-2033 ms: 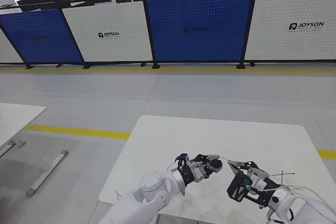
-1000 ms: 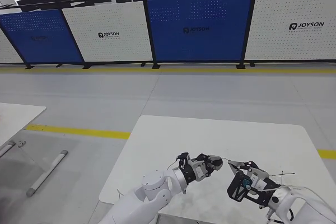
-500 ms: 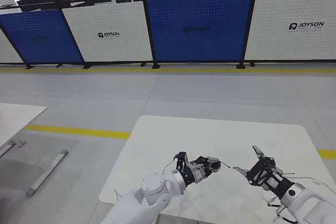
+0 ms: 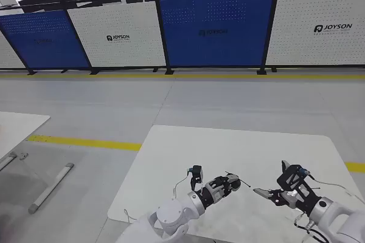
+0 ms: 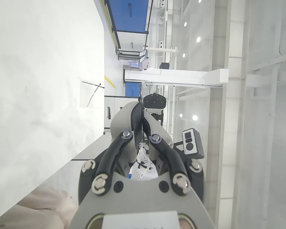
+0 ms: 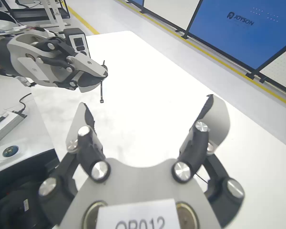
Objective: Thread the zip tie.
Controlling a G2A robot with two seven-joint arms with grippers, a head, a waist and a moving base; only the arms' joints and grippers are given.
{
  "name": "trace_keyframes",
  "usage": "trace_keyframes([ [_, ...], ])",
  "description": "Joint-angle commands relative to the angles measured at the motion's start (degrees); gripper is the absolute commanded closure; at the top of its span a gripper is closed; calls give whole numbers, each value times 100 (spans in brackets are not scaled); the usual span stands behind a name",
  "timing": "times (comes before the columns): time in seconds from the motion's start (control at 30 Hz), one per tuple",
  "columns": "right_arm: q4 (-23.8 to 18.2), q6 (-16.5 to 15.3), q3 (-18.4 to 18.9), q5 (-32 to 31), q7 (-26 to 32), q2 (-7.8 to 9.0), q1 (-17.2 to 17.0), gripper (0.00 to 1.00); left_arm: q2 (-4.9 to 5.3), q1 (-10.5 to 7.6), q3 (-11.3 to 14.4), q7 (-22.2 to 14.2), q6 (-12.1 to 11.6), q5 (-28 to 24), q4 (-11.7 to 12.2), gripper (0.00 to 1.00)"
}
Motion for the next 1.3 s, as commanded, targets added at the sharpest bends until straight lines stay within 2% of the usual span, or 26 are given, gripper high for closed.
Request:
trace_keyframes([
  [0.0, 4, 0, -58, 265, -62, -13, -35, 0, -1, 3, -17, 63, -35, 52, 14, 100],
  [0.03, 31, 0, -165, 747, 49, -15, -22, 0, -3, 11, -30, 151, -100, 151, 17, 100],
  [0.1, 163, 0, -289, 1716, 399, 9, 243, 0, -5, 45, -16, 225, -203, 328, 25, 100],
  [0.17, 465, 0, -395, 3253, 758, 19, 565, 0, -2, 78, -7, 361, -330, 676, 36, 100],
  [0.23, 790, 0, -440, 4378, 1383, 32, 935, 0, -5, 130, 44, 441, -410, 941, 23, 100],
  [0.33, 1146, 0, -547, 5463, 2105, -3, 1242, 0, -9, 186, 95, 625, -537, 1379, -3, 100],
  [0.37, 1362, 0, -644, 6040, 2597, -45, 1402, 0, -15, 213, 129, 681, -592, 1505, -16, 100],
  [0.4, 1429, 0, -674, 6171, 2746, -58, 1452, 0, -22, 232, 153, 714, -627, 1552, -23, 100],
  [0.73, 1429, 0, -674, 6171, 2746, -58, 1452, 0, -22, 232, 153, 714, -627, 1552, -23, 100],
  [0.83, 1454, 0, -707, 6157, 2701, -70, 1419, 0, -48, 269, 138, 814, -676, 1338, -60, 100],
  [1.0, 1880, 0, -938, 6554, 2884, -183, 1609, 0, -82, 282, 78, 772, -718, 948, -101, 100],
  [1.13, 2225, 0, -1210, 6622, 3027, -325, 1849, 0, -99, 281, 107, 744, -642, 1014, -108, 100],
  [1.17, 2395, 0, -1308, 6803, 3138, -377, 1913, 0, -102, 280, 137, 728, -570, 1107, -88, 100],
  [1.2, 2395, 0, -1308, 6803, 3138, -377, 1913, 0, -103, 271, 159, 731, -480, 1205, -80, 100],
  [1.27, 2395, 0, -1308, 6803, 3138, -377, 1913, 0, -103, 271, 159, 731, -480, 1205, -80, 100],
])
